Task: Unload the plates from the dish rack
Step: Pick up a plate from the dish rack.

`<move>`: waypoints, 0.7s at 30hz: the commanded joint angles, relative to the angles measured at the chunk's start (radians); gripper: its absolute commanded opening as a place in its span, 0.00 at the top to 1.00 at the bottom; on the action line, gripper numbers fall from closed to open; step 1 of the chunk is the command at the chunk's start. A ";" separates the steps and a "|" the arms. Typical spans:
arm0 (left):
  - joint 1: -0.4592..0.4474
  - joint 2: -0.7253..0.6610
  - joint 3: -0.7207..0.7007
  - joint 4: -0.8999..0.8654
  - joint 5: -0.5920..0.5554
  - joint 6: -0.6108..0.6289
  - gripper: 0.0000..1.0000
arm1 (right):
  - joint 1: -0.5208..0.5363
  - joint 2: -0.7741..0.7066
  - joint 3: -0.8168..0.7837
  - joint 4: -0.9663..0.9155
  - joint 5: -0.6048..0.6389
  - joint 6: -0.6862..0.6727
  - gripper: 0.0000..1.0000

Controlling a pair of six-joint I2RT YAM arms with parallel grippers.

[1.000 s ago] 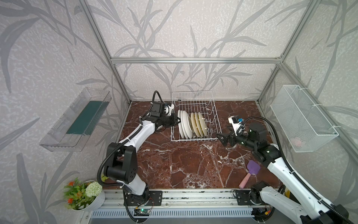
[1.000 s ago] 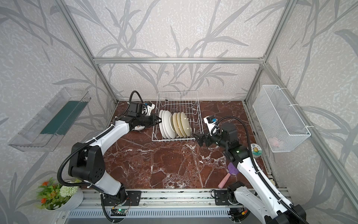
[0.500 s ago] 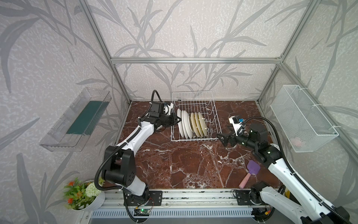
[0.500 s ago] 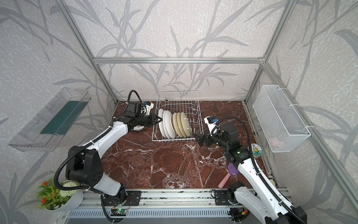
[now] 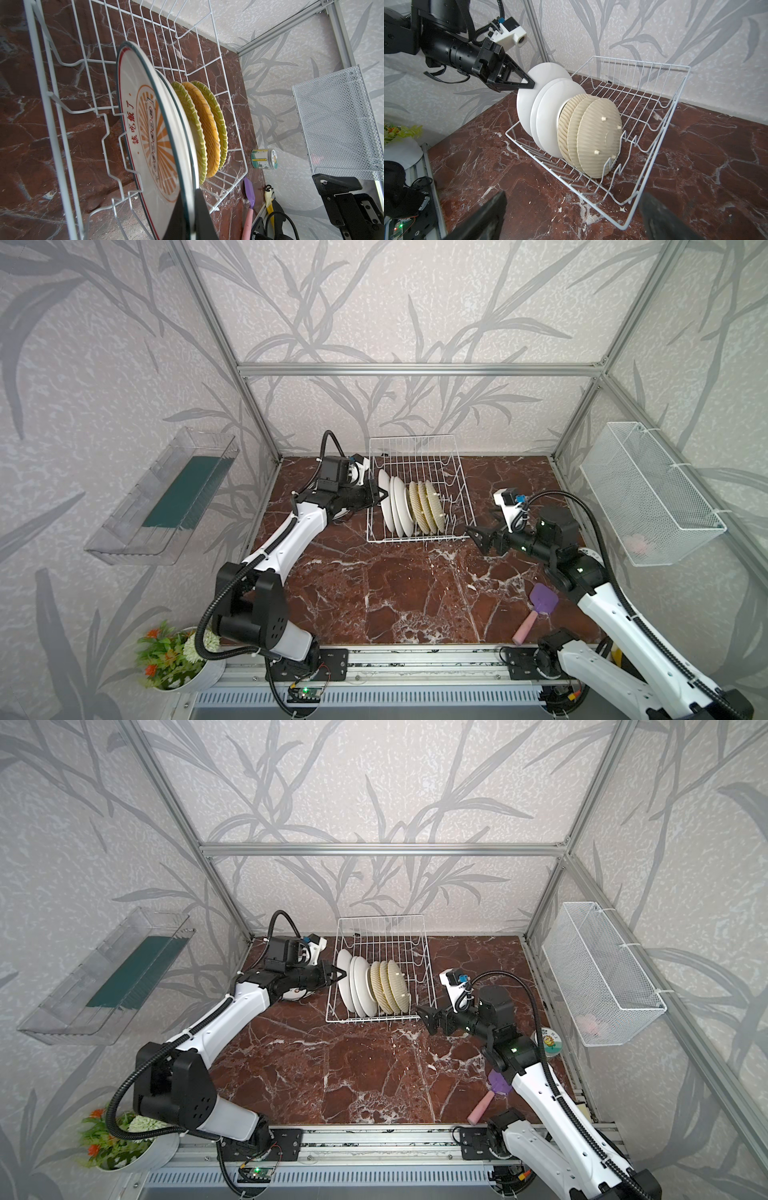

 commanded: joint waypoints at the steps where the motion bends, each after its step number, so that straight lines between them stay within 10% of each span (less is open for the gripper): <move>1: 0.009 -0.055 0.023 0.009 -0.031 0.003 1.00 | 0.004 -0.016 -0.010 0.001 0.003 0.009 0.01; 21: 0.015 -0.124 0.048 0.008 -0.070 -0.016 1.00 | 0.004 -0.019 -0.020 0.011 -0.002 0.016 0.01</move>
